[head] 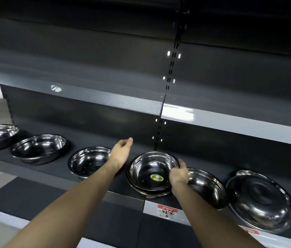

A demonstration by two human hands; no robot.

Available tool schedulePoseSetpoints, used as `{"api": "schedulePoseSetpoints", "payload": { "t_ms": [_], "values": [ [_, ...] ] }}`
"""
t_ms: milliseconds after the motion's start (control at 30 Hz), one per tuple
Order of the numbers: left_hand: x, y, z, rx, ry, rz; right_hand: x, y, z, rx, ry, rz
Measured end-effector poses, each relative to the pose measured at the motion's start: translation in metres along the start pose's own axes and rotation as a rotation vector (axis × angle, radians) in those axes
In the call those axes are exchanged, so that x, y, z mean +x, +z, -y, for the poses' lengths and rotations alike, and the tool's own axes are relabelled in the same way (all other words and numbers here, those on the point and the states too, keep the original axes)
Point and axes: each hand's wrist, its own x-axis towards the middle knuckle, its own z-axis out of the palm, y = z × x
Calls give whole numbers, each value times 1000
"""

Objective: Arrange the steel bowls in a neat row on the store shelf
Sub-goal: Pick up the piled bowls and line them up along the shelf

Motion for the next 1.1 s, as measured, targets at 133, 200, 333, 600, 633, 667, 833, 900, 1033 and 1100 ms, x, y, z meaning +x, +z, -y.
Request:
{"api": "schedulePoseSetpoints", "payload": {
  "t_ms": [133,200,333,600,633,667,833,900,1033,1100],
  "values": [
    [-2,-2,4,11,-15,23,-3,4,-3,-34,0,-1],
    [-2,-1,7,20,-26,36,-4,6,-5,-55,-1,1],
    [-2,4,10,7,-43,98,-6,7,-8,-99,-10,-20],
    [-6,13,7,174,-30,258,-10,-2,-11,-130,-26,-64],
    [-7,14,7,211,-16,270,-11,-4,-11,-128,-27,-70],
    [-7,16,7,254,-3,280,-12,-6,-11,-133,-26,-79],
    [-8,24,8,510,95,349,-17,-21,-15,-209,-5,-106],
    [-9,31,8,567,134,391,-19,-31,-18,-247,7,-108],
    [-15,57,11,559,163,456,-24,-58,-24,-250,8,-173],
    [-21,76,12,544,178,486,-26,-77,-26,-247,-3,-211]
  ]
}}
